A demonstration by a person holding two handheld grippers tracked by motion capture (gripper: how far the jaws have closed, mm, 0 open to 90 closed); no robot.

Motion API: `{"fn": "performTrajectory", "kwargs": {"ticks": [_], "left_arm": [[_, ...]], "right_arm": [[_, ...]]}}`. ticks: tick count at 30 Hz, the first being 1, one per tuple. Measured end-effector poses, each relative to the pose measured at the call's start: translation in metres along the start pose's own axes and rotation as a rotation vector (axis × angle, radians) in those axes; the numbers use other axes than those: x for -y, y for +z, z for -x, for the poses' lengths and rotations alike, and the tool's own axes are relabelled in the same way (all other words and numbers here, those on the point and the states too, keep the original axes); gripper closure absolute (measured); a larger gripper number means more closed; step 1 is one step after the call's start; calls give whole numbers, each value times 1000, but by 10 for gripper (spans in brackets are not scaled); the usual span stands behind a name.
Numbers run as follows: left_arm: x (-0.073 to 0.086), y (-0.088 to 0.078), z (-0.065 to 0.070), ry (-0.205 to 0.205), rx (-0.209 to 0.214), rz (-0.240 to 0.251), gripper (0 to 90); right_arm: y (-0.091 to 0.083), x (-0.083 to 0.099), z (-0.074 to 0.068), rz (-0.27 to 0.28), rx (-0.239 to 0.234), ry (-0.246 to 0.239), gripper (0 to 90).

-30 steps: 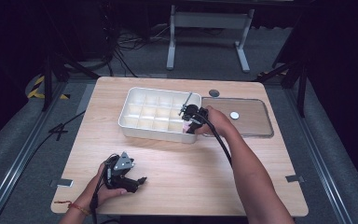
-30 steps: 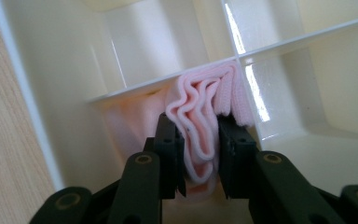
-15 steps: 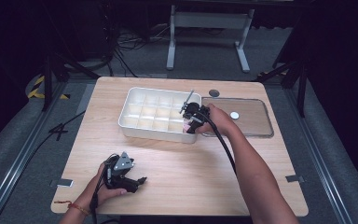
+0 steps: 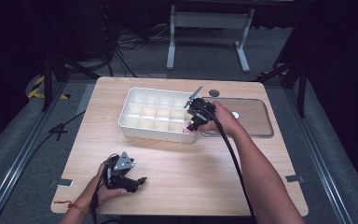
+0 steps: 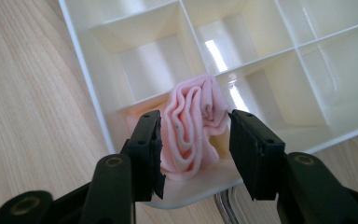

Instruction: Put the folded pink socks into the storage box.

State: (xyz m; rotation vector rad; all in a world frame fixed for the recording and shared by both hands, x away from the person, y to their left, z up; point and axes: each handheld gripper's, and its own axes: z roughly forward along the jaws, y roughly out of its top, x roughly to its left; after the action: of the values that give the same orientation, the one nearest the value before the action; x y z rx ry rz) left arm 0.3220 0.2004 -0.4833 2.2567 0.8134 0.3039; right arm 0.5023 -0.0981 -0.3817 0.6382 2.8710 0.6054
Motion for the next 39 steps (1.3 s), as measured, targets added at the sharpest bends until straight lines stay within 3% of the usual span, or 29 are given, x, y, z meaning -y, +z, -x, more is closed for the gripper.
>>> {"fn": "performTrajectory", "kwargs": {"ticks": [7, 18, 24, 39], "left_arm": [[0, -1, 0, 5, 2, -11, 141], [0, -1, 0, 3, 3, -10, 141], [0, 0, 0, 4, 1, -6, 141], [0, 0, 0, 4, 2, -4, 138]], "right_arm": [[-8, 6, -1, 52, 18, 2, 507], [-23, 17, -11, 129, 94, -13, 445], [-30, 25, -12, 170, 101, -4, 428], [-46, 44, -22, 212, 150, -14, 377]]}}
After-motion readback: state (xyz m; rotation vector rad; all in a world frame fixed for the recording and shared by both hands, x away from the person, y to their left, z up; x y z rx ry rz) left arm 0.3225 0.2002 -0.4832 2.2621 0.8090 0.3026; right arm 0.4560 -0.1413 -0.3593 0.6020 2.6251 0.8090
